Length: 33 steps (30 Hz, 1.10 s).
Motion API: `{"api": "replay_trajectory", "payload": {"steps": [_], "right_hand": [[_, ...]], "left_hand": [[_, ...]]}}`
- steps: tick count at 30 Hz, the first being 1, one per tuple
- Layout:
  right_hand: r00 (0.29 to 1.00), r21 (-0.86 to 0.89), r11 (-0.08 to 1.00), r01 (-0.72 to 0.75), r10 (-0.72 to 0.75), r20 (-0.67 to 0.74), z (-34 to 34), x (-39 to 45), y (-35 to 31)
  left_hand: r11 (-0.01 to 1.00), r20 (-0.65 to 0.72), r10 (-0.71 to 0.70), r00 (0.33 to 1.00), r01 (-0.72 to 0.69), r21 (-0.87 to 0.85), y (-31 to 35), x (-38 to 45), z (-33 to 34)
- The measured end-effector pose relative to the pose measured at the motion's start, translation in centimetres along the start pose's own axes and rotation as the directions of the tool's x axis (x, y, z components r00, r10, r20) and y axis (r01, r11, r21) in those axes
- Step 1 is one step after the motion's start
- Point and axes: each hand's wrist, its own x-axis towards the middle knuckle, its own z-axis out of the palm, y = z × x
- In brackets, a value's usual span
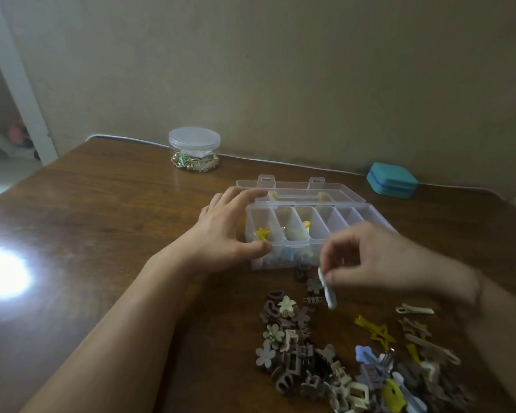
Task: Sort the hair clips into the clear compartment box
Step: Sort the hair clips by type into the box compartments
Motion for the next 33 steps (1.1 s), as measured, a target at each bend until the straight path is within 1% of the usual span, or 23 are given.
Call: {"api": "replay_trajectory", "payload": {"steps": [3,5,7,10,11,14,16,19,21,23,25,27,28,30,31,33], "right_hand": [[0.991,0.258,0.963,0.073,-0.041,-0.128,-2.3,2.3,-1.3],[0.978,0.357,0.928,0.104,-0.031,-0.205,-3.1,4.2,-2.1],[0.970,0.364,0.926,0.105,-0.015,-0.241,-2.9,6.2,-2.6],[0.969,0.277,0.960,0.033,0.037,-0.243,-2.1,7.9,-2.1],[0.961,0.280,0.960,0.013,0.065,-0.268,-2.0,8.1,-1.5],[0.916,0.382,0.924,-0.025,0.174,-0.361,-2.6,7.2,0.4],[0.901,0.383,0.923,-0.046,0.203,-0.383,-3.1,5.8,1.4],[0.898,0.289,0.956,-0.048,0.168,-0.407,-3.4,3.1,2.4],[0.924,0.133,0.989,-0.071,0.115,-0.364,-2.8,0.8,2.8],[0.972,-0.059,0.995,-0.076,0.061,-0.227,-1.5,-1.4,3.2],[0.998,-0.148,0.988,-0.052,0.045,-0.054,0.1,-3.3,3.4],[0.999,-0.225,0.974,-0.031,0.040,0.036,1.6,-4.8,3.4],[0.998,-0.279,0.960,-0.019,0.035,0.054,2.0,-5.4,3.4],[0.999,-0.382,0.924,0.011,0.005,0.042,2.6,-6.6,3.4],[1.000,-0.404,0.914,0.026,-0.017,0.026,2.7,-7.1,3.4],[0.999,-0.393,0.918,0.052,-0.046,0.026,3.0,-7.8,3.2]], "left_hand": [[1.000,0.001,0.002,1.000,-0.002,0.000,-0.1,0.0,0.0],[1.000,-0.002,0.009,1.000,-0.009,0.005,-0.1,0.0,0.0],[1.000,-0.003,0.014,1.000,-0.014,0.009,-0.1,0.0,0.0],[1.000,-0.002,0.009,1.000,-0.009,0.009,-0.1,0.0,0.0],[1.000,0.001,0.008,1.000,-0.008,0.006,-0.1,0.0,-0.1],[1.000,0.006,0.009,1.000,-0.009,-0.002,0.0,0.0,-0.1],[1.000,0.005,0.004,1.000,-0.004,-0.004,0.0,0.0,-0.1],[1.000,0.007,0.004,1.000,-0.004,-0.009,0.1,0.0,-0.1],[1.000,0.009,0.001,1.000,0.000,-0.015,0.0,0.0,-0.1],[1.000,0.012,-0.002,1.000,0.002,-0.017,0.0,0.1,0.0],[1.000,0.014,-0.004,1.000,0.004,-0.020,0.1,0.1,0.0],[1.000,0.015,-0.004,1.000,0.004,-0.026,0.1,0.1,0.0],[1.000,0.016,-0.004,1.000,0.005,-0.030,0.0,0.1,0.1],[0.999,0.015,-0.002,1.000,0.003,-0.035,0.0,0.1,0.1],[0.999,0.012,0.000,1.000,0.001,-0.036,0.0,0.1,0.1],[0.999,0.009,0.001,1.000,0.000,-0.038,0.0,0.0,0.2]]}}
